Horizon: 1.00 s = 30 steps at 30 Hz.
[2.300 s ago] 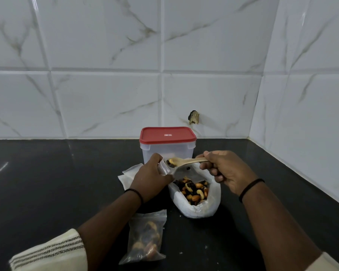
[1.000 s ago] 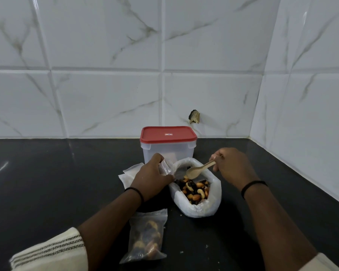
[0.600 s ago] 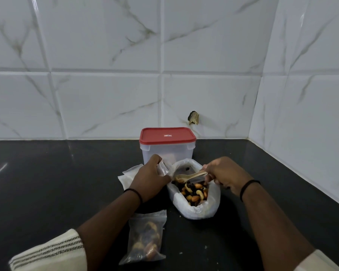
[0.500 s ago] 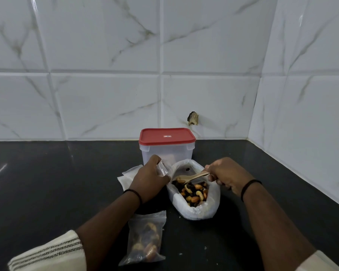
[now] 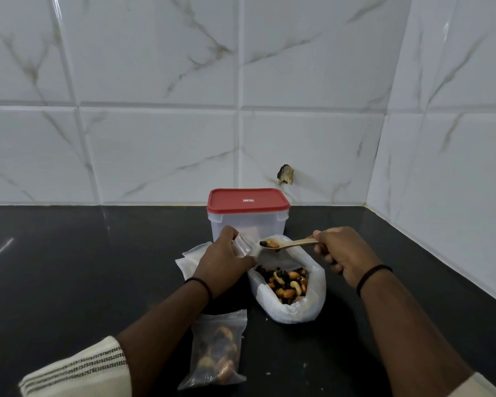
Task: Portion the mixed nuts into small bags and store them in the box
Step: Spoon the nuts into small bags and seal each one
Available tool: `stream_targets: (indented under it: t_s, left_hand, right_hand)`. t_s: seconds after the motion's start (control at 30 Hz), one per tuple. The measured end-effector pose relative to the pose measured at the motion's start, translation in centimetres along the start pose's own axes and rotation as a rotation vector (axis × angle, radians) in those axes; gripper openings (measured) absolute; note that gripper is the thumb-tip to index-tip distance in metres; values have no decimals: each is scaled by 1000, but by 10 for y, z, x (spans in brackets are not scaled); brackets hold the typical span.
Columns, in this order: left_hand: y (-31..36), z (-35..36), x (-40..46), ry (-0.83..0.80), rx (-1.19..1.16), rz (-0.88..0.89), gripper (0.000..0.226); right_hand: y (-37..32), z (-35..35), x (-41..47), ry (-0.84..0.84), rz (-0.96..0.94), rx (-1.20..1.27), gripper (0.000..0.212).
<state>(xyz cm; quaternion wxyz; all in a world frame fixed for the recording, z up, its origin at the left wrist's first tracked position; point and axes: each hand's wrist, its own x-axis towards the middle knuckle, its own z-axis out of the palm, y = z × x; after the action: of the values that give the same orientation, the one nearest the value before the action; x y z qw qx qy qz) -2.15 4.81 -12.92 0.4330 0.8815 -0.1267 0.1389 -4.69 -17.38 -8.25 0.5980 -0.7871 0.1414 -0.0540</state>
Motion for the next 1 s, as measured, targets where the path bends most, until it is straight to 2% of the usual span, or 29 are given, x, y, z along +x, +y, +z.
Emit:
stream_targets:
  t_s: [0.17, 0.47, 0.53, 0.67, 0.8, 0.93, 1.0]
  left_hand:
    - [2, -1, -1, -4, -3, 9, 45]
    - [3, -1, -1, 41, -61, 30, 43]
    - [2, 0, 0, 42, -144, 39, 40]
    - [4, -1, -3, 26, -370, 73, 50]
    - [5, -1, -3, -35, -677, 31, 53]
    - [9, -5, -2, -101, -901, -29, 45]
    - [10, -8, 0, -129, -981, -57, 32]
  right_hand:
    - [-6, 4, -7, -31, -144, 130, 28]
    - [-9, 16, -17, -172, -542, -41, 19]
    - [-9, 16, -17, -228, -619, -58, 18]
    - [-10, 16, -18, -250, -662, -50, 17]
    - [-9, 15, -15, -164, -668, -15, 17]
    - [-13, 15, -17, -79, -616, 121, 17]
    - [-13, 14, -16, 2, -580, 175, 20]
